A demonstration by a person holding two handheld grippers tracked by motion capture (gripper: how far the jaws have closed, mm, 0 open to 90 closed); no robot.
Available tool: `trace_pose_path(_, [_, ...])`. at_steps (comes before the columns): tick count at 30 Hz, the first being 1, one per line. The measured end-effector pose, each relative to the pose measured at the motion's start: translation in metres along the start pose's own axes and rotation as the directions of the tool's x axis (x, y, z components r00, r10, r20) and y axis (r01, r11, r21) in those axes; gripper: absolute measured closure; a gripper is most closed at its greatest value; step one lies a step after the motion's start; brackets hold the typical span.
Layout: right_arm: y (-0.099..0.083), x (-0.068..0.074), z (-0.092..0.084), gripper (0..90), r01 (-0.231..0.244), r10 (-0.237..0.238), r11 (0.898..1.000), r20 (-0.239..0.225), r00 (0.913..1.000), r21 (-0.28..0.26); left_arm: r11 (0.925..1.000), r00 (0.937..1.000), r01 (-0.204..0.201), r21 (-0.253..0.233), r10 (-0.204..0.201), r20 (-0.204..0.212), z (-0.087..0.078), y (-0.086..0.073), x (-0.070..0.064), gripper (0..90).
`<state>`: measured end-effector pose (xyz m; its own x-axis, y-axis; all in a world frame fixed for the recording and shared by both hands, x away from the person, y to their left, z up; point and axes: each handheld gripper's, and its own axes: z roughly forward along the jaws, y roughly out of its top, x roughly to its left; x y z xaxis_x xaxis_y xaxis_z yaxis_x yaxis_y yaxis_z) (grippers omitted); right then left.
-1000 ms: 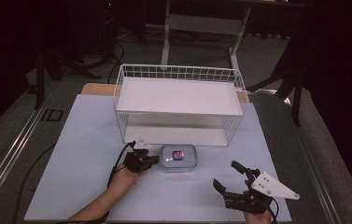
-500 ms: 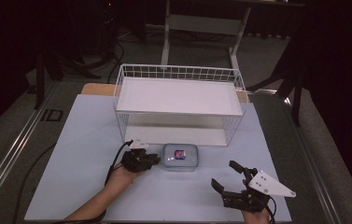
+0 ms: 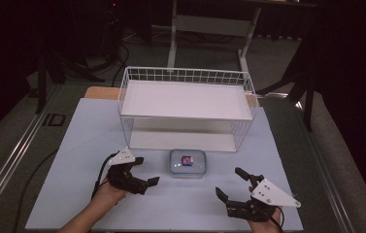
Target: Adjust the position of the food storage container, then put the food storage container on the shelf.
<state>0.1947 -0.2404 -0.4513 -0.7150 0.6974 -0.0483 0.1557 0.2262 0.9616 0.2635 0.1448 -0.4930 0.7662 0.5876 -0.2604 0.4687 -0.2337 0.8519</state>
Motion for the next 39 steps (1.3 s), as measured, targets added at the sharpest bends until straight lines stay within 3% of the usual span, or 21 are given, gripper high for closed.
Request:
trace_pose_path(4, [-0.001, -0.001, 0.007, 21.4, -0.042, 0.044, 0.998, -0.075, 0.9962, 0.039, 0.9991, 0.9985, -0.03, -0.032, 0.031, 0.044, -0.005, 0.004, -0.013, 2.2])
trace_pose_path(6, [-0.001, -0.001, 0.01, 19.9, -0.05, 0.053, 0.997, -0.053, 0.9971, 0.058, 0.9983, 0.9969, -0.036, -0.045, 0.039, 0.068, -0.006, 0.007, -0.021, 2.2])
trace_pose_path(8, [0.001, -0.003, 0.014, 19.8, -0.069, 0.074, 0.995, -0.07, 0.9948, 0.079, 0.9982, 0.9941, -0.027, -0.052, 0.033, 0.103, -0.006, 0.012, -0.026, 2.2])
trace_pose_path(10, [0.003, -0.004, 0.016, 17.3, -0.079, 0.085, 0.994, -0.089, 0.9924, 0.073, 0.9971, 0.9935, -0.039, -0.065, 0.045, 0.104, -0.007, 0.018, -0.029, 2.3])
trace_pose_path(12, [0.007, -0.003, 0.021, 15.2, -0.048, 0.056, 0.995, -0.091, 0.9943, 0.09, 0.9961, 0.9947, -0.057, -0.067, 0.063, 0.082, -0.007, 0.024, -0.03, 2.3])
trace_pose_path(17, [0.016, -0.006, 0.031, 13.8, -0.06, 0.069, 0.993, -0.083, 0.9941, 0.101, 0.998, 0.9963, -0.023, -0.058, 0.028, 0.081, -0.004, 0.034, -0.027, 2.3])
trace_pose_path(18, [0.018, -0.008, 0.034, 13.7, -0.074, 0.083, 0.992, -0.087, 0.9927, 0.105, 0.9993, 0.9949, 0.013, -0.035, -0.009, 0.1, 0.001, 0.039, -0.023, 2.3])
trace_pose_path(19, [0.022, -0.013, 0.044, 13.6, -0.107, 0.118, 0.987, -0.086, 0.9893, 0.116, 0.9994, 0.9937, 0.018, -0.029, -0.014, 0.111, 0.003, 0.04, -0.021, 2.3])
trace_pose_path(22, [0.024, -0.019, 0.057, 12.4, -0.145, 0.158, 0.98, -0.093, 0.983, 0.133, 0.998, 0.989, 0.059, -0.02, -0.056, 0.137, 0.01, 0.044, -0.016, 2.3])
trace_pose_path(25, [0.026, -0.025, 0.069, 11.9, -0.174, 0.187, 0.973, -0.069, 0.98, 0.153, 0.9959, 0.9896, 0.09, 0.0, -0.09, 0.113, 0.017, 0.049, -0.011, 2.3])
trace_pose_path(27, [0.026, -0.029, 0.077, 12.0, -0.178, 0.189, 0.968, -0.043, 0.9811, 0.179, 0.9958, 0.9923, 0.091, 0.003, -0.091, 0.084, 0.022, 0.052, -0.009, 2.4])
trace_pose_path(30, [0.024, -0.037, 0.088, 12.9, -0.225, 0.237, 0.951, -0.033, 0.971, 0.214, 0.997, 0.9968, 0.077, -0.006, -0.077, 0.019, 0.028, 0.055, -0.006, 3.9])
trace_pose_path(31, [0.023, -0.039, 0.092, 13.5, -0.229, 0.242, 0.946, -0.031, 0.9698, 0.229, 0.9961, 0.996, 0.088, 0.003, -0.088, 0.017, 0.031, 0.056, -0.004, 3.9])
trace_pose_path(33, [0.021, -0.044, 0.098, 13.6, -0.268, 0.285, 0.928, -0.028, 0.9582, 0.258, 0.9925, 0.9927, 0.12, 0.024, -0.12, -0.011, 0.038, 0.055, -0.001, 3.8])
trace_pose_path(37, [0.014, -0.053, 0.109, 13.6, -0.331, 0.349, 0.887, 0.0, 0.9371, 0.321, 0.9741, 0.9775, 0.206, 0.093, -0.201, -0.065, 0.053, 0.05, 0.008, 3.9])
trace_pose_path(38, [0.012, -0.054, 0.112, 14.2, -0.344, 0.359, 0.878, 0.017, 0.9331, 0.332, 0.967, 0.9727, 0.225, 0.12, -0.215, -0.088, 0.058, 0.049, 0.01, 3.9])
trace_pose_path(39, [0.01, -0.056, 0.115, 14.5, -0.369, 0.379, 0.862, 0.042, 0.9245, 0.347, 0.9585, 0.9662, 0.251, 0.135, -0.24, -0.095, 0.062, 0.047, 0.012, 3.9])
